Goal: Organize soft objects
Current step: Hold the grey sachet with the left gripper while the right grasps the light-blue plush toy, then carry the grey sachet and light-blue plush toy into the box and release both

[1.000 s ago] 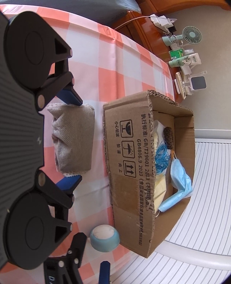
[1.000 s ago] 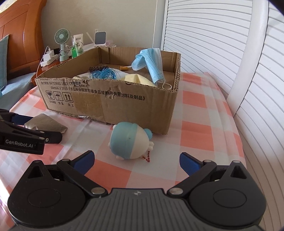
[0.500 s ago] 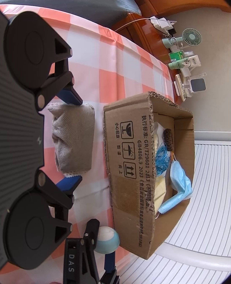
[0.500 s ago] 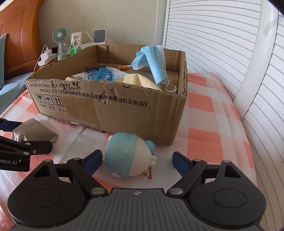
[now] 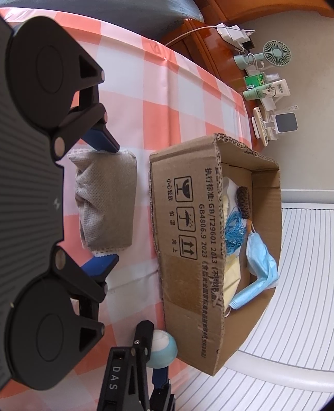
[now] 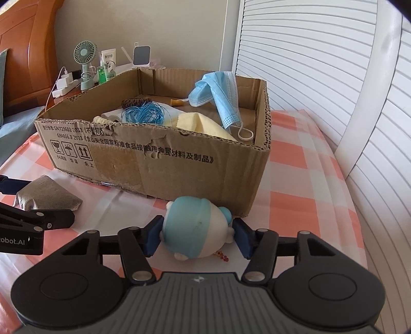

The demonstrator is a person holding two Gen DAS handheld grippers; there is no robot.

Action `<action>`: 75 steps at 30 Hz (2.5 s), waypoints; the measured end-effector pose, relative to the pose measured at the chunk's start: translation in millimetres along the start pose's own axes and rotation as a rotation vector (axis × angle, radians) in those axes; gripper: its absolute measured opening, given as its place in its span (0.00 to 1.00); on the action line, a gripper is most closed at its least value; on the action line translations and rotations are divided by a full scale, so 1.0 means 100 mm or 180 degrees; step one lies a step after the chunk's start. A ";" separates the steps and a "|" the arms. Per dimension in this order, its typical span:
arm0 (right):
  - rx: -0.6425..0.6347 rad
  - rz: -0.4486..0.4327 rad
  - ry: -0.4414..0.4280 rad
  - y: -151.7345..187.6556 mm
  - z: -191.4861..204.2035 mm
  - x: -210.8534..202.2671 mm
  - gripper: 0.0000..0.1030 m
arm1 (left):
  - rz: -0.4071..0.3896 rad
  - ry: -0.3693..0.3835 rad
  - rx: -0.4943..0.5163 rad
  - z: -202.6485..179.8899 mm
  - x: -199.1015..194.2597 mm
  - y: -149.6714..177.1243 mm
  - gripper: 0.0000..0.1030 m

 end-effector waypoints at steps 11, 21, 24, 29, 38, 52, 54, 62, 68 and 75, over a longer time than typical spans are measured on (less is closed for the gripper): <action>-0.0089 -0.0022 0.0026 0.01 0.02 -0.07 0.59 | 0.0015 0.0045 0.0047 0.03 -0.04 -0.02 0.68; -0.0123 -0.0065 -0.0006 0.00 0.04 -0.14 0.58 | 0.0035 0.0157 0.0150 0.02 -0.12 -0.05 0.53; -0.0165 -0.0071 -0.0024 0.01 0.04 -0.18 0.58 | 0.0056 0.0230 0.0199 0.02 -0.16 -0.05 0.50; -0.0205 -0.0098 -0.0067 -0.01 0.03 -0.29 0.57 | 0.0076 0.0319 0.0261 0.01 -0.26 -0.05 0.49; -0.0257 -0.0089 -0.0166 -0.02 0.02 -0.48 0.57 | 0.0035 0.0454 0.0377 0.02 -0.48 -0.08 0.48; -0.0394 -0.0299 -0.0442 -0.17 0.02 -1.09 0.57 | -0.0256 0.0760 0.0539 -0.01 -0.98 -0.55 0.48; -0.0401 -0.0341 -0.0471 -0.23 0.01 -1.16 0.57 | -0.0325 0.0792 0.0587 -0.07 -0.96 -0.71 0.48; -0.0443 -0.0483 -0.0453 -0.41 -0.04 -1.29 0.57 | -0.0428 0.0822 0.0573 -0.33 -0.46 -1.28 0.48; -0.0414 -0.0472 -0.0402 -0.46 -0.10 -1.22 0.57 | -0.0385 0.0799 0.0452 -0.48 -0.03 -1.54 0.56; -0.0371 -0.0461 -0.0384 -0.52 -0.12 -1.13 0.57 | -0.0648 0.0556 0.0288 -0.41 -0.08 -1.60 0.94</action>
Point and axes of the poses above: each gripper's, at about its wrist camera, not at the fingertips, and x roughly the way its jaws point, z to its left, y to its underside, the point moved 2 cm from there along x, roughly the way its jaws point, and after that the axes turned 7 degrees about -z, right-handed, at the moved point
